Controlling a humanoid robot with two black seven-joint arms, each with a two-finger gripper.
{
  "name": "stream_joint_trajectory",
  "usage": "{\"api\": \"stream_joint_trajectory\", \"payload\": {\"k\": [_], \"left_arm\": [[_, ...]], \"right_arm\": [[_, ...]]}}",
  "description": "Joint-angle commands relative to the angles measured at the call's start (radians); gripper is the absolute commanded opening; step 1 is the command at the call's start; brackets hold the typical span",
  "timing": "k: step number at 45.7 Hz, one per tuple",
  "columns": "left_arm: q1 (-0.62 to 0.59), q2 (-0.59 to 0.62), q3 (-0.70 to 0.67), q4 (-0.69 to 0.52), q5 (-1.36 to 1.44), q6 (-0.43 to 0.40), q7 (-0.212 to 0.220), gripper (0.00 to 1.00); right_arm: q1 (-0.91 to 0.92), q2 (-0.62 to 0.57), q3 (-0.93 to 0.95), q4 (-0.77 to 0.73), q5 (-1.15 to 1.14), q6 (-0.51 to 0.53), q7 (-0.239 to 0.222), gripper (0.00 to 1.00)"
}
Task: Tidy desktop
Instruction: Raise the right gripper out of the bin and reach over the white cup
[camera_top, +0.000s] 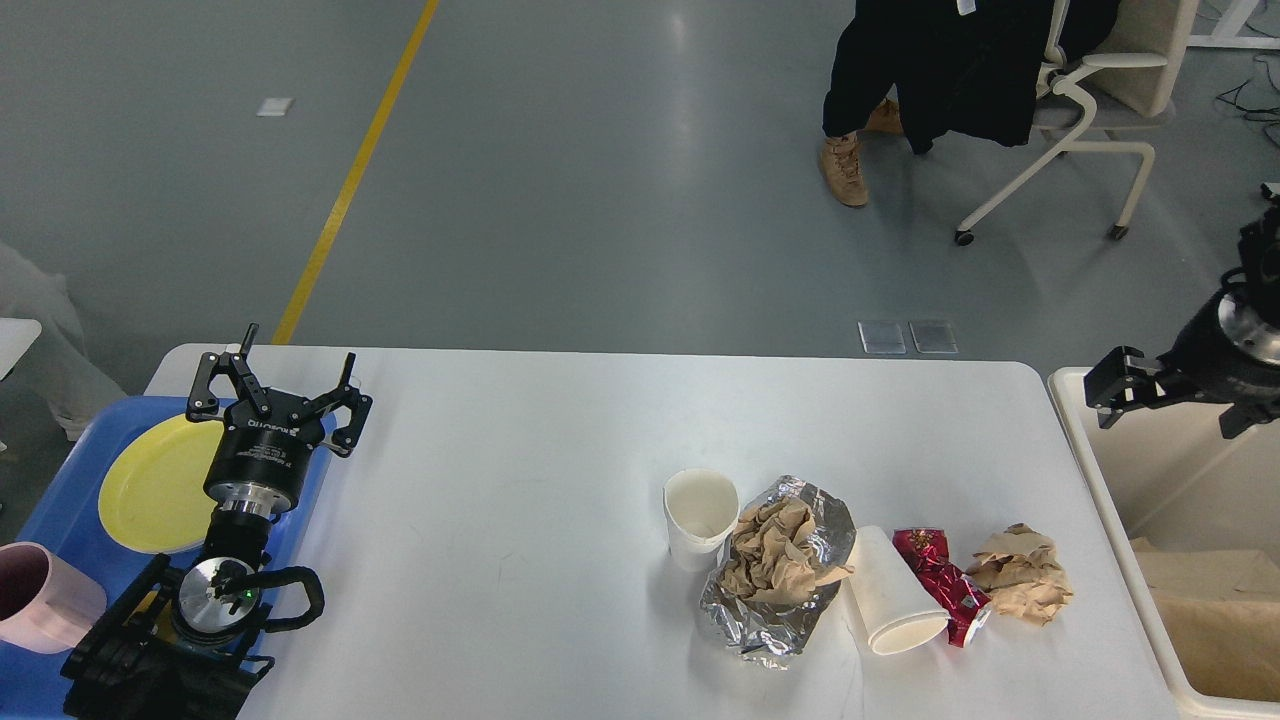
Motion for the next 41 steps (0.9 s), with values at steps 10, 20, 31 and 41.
{"api": "stream_joint_trajectory", "payload": {"k": [10,20,31,41], "left_arm": [[0.0,0.0,0.0,0.0,-0.001,0.0,-0.002,0.96],[0.0,0.0,0.0,0.0,-0.001,0.0,0.0,0.96],[0.0,0.0,0.0,0.0,-0.001,0.0,0.0,0.96],[0.0,0.0,-0.002,0.001,0.0,0.0,0.0,0.96]], "right_arm": [[0.53,0.101,-0.037,0.439,0.069,0.081,0.004,1.0],[0.619,0.274,-0.046,0.548,0.21,-0.077,0.036,1.0],[0.624,0.276,-0.023,0.548,0.208,-0.031,0.049,1.0],[0.607,0.269,0.021,0.526,0.204,-0.018,0.05,1.0]]}}
